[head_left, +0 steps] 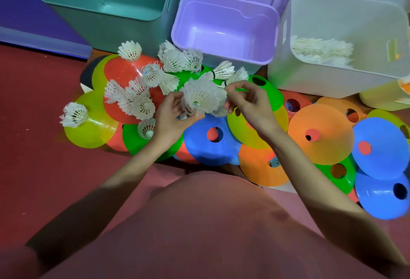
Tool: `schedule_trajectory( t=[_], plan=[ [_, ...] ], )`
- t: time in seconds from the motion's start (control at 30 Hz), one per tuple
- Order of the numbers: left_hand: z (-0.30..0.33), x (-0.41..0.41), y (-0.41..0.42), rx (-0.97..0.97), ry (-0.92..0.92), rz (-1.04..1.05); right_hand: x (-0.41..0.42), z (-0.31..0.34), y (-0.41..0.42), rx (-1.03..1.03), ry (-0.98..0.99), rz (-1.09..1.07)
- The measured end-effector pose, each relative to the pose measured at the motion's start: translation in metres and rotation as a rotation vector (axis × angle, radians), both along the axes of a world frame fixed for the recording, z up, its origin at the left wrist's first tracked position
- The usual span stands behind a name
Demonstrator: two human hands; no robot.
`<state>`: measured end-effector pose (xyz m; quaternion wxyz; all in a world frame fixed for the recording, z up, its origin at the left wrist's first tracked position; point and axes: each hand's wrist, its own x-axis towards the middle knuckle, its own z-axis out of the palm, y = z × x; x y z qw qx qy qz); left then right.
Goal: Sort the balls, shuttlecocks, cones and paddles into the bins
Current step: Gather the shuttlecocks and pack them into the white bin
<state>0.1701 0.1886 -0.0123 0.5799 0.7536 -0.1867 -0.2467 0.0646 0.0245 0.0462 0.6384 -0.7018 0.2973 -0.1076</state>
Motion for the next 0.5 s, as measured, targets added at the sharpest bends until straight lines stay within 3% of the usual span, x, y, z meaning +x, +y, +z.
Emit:
schedule_trajectory(
  t=[0.1,0.23,0.37,0.5],
  plan=[
    [0.0,0.004,0.003,-0.004,0.032,0.055,0.006,-0.025,-0.01,-0.242,0.079,-0.022],
    [-0.002,0.004,0.005,-0.025,0.025,0.067,0.005,-0.061,-0.013,-0.754,0.306,0.354],
    [-0.003,0.003,0.003,-0.02,0.03,0.074,0.01,-0.075,-0.005,-0.923,0.394,0.512],
    [-0.002,0.002,0.003,-0.006,0.011,0.045,0.009,-0.082,-0.006,-0.968,0.277,0.471]
  ],
)
